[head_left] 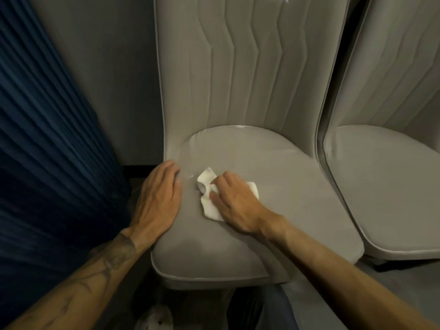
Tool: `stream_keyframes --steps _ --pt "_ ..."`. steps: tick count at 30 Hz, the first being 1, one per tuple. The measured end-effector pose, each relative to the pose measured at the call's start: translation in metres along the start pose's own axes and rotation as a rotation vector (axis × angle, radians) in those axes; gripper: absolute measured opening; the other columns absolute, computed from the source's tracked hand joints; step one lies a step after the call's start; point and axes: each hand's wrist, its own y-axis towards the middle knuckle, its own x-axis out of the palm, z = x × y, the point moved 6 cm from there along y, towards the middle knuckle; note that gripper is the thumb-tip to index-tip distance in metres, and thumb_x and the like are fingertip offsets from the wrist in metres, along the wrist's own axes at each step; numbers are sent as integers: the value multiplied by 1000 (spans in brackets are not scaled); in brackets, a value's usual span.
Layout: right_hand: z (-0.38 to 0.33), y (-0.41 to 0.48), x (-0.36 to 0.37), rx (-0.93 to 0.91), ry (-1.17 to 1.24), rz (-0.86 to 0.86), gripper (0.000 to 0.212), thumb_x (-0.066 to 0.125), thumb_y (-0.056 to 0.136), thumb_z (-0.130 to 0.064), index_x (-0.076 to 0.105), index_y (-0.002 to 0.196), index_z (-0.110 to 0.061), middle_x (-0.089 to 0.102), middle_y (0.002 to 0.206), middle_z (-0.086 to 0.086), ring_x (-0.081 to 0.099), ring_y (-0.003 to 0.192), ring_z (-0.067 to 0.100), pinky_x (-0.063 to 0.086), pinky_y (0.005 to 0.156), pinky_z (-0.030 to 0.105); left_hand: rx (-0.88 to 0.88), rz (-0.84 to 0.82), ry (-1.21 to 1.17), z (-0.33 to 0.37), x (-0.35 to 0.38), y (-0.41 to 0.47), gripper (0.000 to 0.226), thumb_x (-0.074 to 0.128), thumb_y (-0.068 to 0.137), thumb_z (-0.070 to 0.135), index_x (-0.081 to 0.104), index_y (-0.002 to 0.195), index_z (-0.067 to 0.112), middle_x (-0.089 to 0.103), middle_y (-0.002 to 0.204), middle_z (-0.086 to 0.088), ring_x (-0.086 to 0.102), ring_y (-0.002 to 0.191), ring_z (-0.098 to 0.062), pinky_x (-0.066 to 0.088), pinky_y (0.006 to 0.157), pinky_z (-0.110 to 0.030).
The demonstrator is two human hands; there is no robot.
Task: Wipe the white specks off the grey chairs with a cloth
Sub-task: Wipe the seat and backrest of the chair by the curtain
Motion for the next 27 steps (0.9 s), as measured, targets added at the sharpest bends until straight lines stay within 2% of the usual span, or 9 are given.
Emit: stream_keyframes --steps 2,6,7,10,12,18,21,24,27 --pt "28 14 -9 73 -64 -14 28 35 105 -33 48 101 -10 51 103 14 47 91 33 36 85 45 -51 -2 -21 0 -1 -9 46 38 112 26 44 153 7 37 164 -12 37 149 -29 26 127 -42" --pt "67 56 -17 362 -200 0 35 31 106 -31 49 114 -2 51 118 20 48 103 38 35 93 47 -115 50 -61 1 -2 -25 46 39 110 26 41 153 9 39 161 -11 42 143 -29 35 121 -49" --pt "55 62 -11 334 -203 3 34 32 105 -30 50 114 -2 51 117 20 48 102 38 35 92 47 -143 69 -78 0 -2 -28 45 40 109 26 42 151 9 41 158 -11 44 140 -30 36 119 -49" --pt "-4 52 17 46 -81 13 28 37 104 -31 51 102 -7 53 104 18 48 90 34 31 83 43 -208 112 -94 -4 -1 -31 42 41 108 24 47 146 7 49 149 -13 50 132 -32 41 113 -48" --pt "-12 45 17 -54 -6 -6 26 39 103 -31 50 97 -8 51 98 16 46 84 32 31 80 41 -222 125 -96 -6 1 -31 39 40 109 24 49 143 7 53 144 -13 53 126 -32 42 108 -47" --pt "32 109 12 194 -132 -20 34 34 106 -30 50 112 -1 51 115 22 49 104 38 32 92 44 -215 147 -97 -6 -1 -34 35 38 111 20 52 140 6 56 139 -13 55 120 -32 42 103 -47" --pt "-11 99 29 53 -29 -10 30 38 104 -32 50 107 -5 52 109 18 49 94 36 35 87 45 -215 150 -109 -7 -1 -34 33 39 111 17 53 138 5 57 137 -14 55 120 -33 43 103 -50" --pt "-28 75 34 -135 45 -86 25 41 103 -33 49 97 -10 51 100 12 46 84 28 33 81 38 -212 151 -158 -8 -1 -35 29 41 110 12 57 133 3 59 133 -16 57 117 -35 44 101 -52" --pt "-6 102 27 -35 7 -111 29 40 104 -33 50 103 -5 51 106 16 48 92 32 32 87 40 -194 113 -149 -11 -2 -32 30 39 110 13 57 133 5 57 133 -13 55 116 -32 44 101 -51"
